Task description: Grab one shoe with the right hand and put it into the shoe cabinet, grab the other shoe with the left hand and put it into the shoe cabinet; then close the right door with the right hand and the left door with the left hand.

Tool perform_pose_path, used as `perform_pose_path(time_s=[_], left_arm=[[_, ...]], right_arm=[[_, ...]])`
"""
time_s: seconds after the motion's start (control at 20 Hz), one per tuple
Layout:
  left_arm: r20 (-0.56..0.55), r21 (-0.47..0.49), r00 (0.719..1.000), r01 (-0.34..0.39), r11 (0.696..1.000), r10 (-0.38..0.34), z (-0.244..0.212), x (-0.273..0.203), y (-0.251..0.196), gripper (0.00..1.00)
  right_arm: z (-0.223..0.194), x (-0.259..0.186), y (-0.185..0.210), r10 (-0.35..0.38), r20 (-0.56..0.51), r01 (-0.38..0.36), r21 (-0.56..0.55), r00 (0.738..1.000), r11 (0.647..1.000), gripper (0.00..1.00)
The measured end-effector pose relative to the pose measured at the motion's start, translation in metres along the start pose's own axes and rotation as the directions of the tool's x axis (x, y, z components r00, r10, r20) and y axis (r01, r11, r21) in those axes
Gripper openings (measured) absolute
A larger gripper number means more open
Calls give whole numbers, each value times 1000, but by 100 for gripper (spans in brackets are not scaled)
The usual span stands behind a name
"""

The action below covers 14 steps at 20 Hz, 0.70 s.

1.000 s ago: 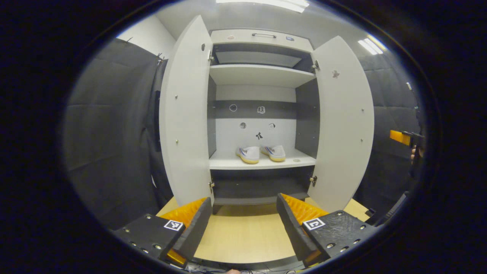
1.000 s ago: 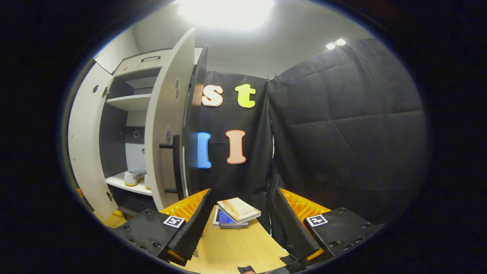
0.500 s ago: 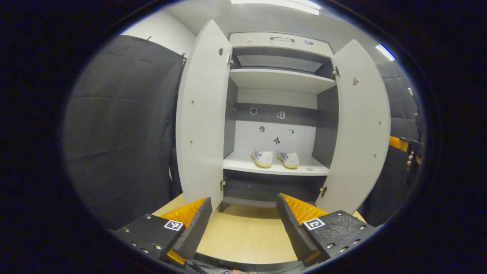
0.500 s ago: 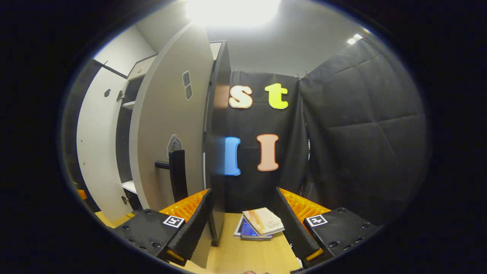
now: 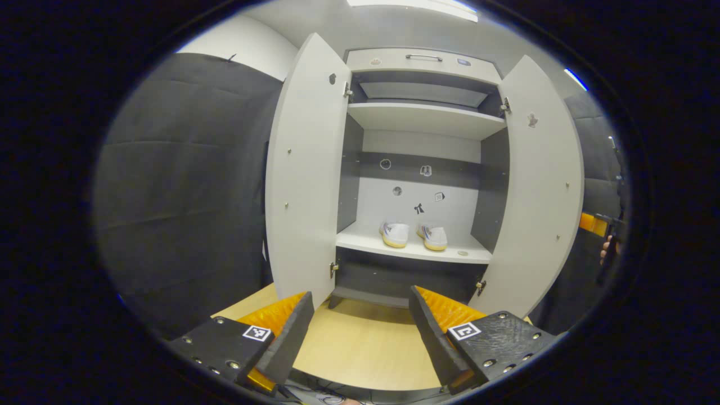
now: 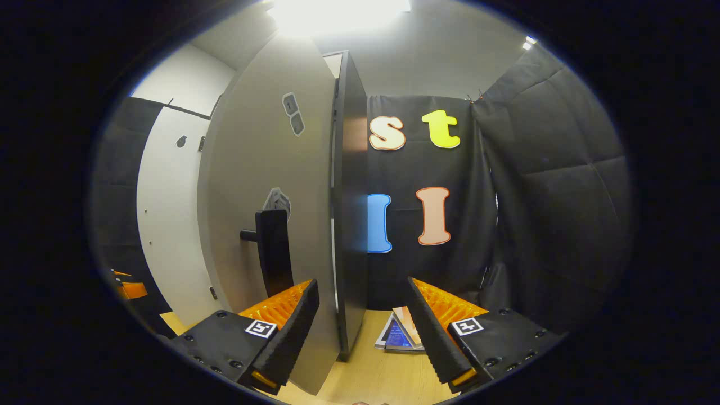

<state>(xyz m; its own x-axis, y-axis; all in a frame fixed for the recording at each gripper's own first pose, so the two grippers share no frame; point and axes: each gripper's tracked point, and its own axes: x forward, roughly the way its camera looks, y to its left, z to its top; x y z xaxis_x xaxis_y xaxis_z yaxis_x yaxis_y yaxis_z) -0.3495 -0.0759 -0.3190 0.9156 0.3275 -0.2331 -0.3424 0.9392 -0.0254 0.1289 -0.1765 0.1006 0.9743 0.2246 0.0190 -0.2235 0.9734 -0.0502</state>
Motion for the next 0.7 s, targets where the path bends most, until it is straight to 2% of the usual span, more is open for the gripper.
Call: perform_pose_path(time_s=[0.25, 0.7], left_arm=[[30, -7, 999, -26, 1000, 26, 13, 13, 18, 98], [10, -41, 1000, -16, 999, 16, 9, 37, 55, 98]], right_arm=[[0, 0, 5, -6, -8, 6, -3, 1000, 1000, 97], [-7, 7, 45, -25, -24, 26, 56, 999, 998, 96]])
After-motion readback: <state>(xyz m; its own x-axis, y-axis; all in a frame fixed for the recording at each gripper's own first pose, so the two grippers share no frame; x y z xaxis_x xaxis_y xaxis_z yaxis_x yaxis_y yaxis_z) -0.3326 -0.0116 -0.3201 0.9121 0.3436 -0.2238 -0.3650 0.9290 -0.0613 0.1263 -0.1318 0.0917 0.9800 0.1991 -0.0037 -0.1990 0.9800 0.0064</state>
